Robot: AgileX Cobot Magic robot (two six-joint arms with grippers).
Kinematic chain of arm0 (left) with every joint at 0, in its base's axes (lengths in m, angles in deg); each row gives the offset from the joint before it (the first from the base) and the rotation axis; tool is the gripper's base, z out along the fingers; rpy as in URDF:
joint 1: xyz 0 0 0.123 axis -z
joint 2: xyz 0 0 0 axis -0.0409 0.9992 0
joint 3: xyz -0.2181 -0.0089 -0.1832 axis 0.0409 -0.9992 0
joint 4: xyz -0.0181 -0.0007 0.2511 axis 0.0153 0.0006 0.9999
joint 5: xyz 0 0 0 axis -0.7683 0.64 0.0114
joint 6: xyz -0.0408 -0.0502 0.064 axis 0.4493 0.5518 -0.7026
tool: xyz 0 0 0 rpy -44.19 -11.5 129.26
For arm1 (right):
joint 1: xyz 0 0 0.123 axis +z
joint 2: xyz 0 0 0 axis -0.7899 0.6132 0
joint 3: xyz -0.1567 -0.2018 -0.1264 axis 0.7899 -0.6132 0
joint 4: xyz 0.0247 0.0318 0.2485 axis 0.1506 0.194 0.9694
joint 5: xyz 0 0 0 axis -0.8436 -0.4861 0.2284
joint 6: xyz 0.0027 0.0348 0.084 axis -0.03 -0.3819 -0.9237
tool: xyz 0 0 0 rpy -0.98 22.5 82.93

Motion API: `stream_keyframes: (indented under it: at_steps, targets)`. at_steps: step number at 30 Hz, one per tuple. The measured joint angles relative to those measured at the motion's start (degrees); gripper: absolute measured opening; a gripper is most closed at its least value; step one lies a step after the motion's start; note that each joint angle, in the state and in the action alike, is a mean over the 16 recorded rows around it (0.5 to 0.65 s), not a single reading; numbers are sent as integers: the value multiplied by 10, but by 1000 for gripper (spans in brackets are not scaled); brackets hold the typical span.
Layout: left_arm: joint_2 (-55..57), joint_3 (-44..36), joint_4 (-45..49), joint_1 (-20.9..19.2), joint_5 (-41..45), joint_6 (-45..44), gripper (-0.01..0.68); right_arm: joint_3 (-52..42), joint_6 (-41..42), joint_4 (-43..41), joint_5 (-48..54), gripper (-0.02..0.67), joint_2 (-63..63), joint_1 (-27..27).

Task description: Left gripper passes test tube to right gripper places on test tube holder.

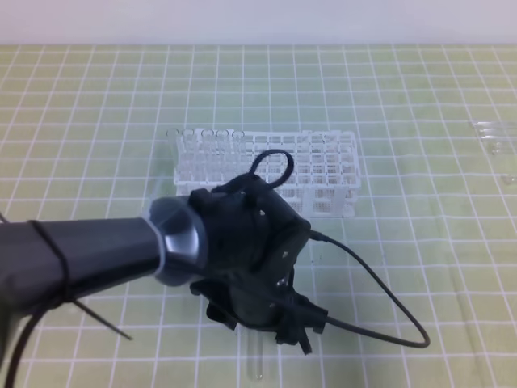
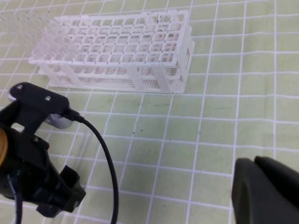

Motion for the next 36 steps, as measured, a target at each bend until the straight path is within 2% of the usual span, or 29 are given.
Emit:
stream_keyframes:
  at_steps: [8,22,36]
  targets:
    - [12,0,1,0,-8,0,464,0,0,0,0,-15,0,0]
    - [18,1,-1,-5,-24,0,390,0,0,0,-1,-15,0,6]
    - [33,2,-9,-12,-11,1,380,0,0,-1,-1,-15,0,19]
